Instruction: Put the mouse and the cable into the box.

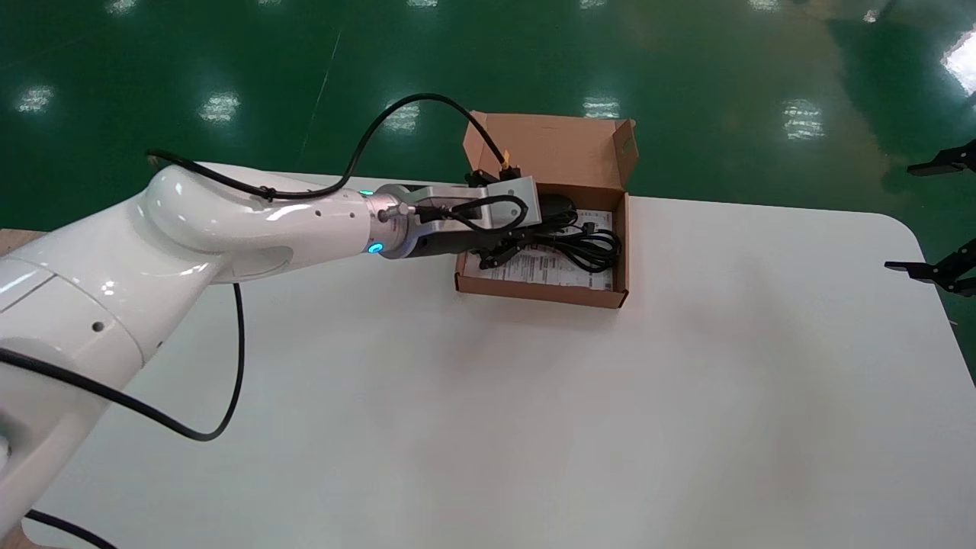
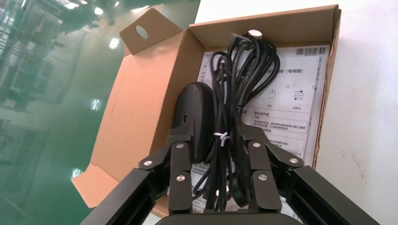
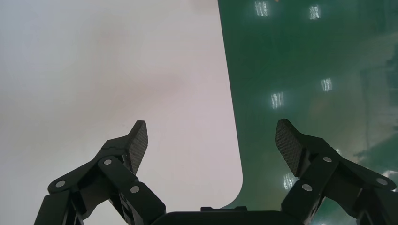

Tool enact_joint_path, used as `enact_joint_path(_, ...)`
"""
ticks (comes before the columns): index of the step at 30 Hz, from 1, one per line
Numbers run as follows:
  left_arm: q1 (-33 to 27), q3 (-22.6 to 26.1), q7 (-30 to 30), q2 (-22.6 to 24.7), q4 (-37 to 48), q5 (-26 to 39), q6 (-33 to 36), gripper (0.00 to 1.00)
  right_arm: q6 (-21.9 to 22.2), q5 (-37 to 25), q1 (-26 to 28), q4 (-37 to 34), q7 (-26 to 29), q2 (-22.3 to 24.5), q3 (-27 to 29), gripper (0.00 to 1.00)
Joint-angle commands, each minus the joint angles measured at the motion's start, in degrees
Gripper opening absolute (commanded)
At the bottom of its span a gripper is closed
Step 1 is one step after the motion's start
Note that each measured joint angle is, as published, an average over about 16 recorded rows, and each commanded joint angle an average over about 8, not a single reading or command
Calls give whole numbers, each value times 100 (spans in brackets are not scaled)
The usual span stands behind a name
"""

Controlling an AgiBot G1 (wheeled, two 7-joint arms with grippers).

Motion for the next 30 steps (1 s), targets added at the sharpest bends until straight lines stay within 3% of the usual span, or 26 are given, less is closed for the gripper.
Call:
enact_joint_path(1,-1,-13,2,0,5,5,10,100,16,0,0,2,-2,2,0,100)
enact_joint_path(12,71,-161,-54,-106,-89,-33,150,100,40,145,-160,210,137,31,73,100)
enact_joint_path(30,1053,-1642,-873,-1351,-1411,-736,1537,100,-165,1705,-1873,2354,1696,298,880,100)
